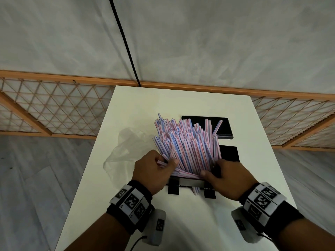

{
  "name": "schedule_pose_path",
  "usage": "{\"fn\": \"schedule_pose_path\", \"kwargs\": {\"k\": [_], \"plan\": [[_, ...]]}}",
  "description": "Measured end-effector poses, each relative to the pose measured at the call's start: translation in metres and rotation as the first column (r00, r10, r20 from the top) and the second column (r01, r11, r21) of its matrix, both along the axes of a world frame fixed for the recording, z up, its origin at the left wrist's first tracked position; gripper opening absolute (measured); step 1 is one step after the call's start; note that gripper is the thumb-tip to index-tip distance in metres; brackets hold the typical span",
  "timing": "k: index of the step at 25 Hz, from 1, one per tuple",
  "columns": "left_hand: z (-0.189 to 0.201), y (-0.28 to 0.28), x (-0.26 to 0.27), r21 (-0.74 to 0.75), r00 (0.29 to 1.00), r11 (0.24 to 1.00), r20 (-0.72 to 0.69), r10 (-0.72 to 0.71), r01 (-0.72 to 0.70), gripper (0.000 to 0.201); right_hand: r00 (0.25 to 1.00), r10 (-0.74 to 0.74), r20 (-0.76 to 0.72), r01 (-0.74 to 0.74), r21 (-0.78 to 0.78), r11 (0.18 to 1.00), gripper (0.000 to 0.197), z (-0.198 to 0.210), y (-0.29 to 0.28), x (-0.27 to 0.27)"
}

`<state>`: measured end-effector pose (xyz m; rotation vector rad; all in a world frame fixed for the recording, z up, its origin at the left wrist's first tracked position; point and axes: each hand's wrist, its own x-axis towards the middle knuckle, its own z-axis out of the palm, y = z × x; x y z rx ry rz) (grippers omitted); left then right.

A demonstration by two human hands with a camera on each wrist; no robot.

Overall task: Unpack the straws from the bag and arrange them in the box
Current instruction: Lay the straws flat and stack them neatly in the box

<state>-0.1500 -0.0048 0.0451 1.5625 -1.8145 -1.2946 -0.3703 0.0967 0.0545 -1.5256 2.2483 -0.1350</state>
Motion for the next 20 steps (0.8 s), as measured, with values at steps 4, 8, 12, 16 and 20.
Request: {"fn": "schedule_pose_path", "kwargs": {"k": [4, 8, 12, 16, 20], "plan": [[0.006, -0.001, -0.007, -0.099, 0.994, 0.992, 0.088, -0.068, 0.076, 0.046, 0.989, 0.080, 0.125, -0.077, -0.033, 0.997, 0.039, -0.009, -0.008, 0.019], [0.012, -0.005, -0.012, -0.210, 0.982, 0.970, 0.170, -0.086, 0.121, 0.046, 0.987, -0.146, 0.072, 0.152, -0.082, 0.985, 0.040, 0.000, -0.011, 0.012], [0.012, -0.008, -0.017, -0.251, 0.967, 0.953, 0.227, -0.112, 0.169, 0.048, 0.937, -0.348, 0.032, 0.349, -0.013, 0.937, 0.073, 0.002, -0.016, 0.002], [0.010, -0.005, -0.017, -0.279, 0.974, 0.945, 0.191, -0.120, 0.171, 0.039, 0.971, -0.230, 0.069, 0.214, 0.185, 0.959, 0.060, -0.007, -0.029, 0.006], [0.011, 0.000, -0.011, -0.286, 0.990, 0.951, 0.101, -0.095, 0.121, 0.038, 0.994, -0.094, 0.062, 0.089, 0.092, 0.992, 0.030, -0.001, -0.033, 0.013]]}}
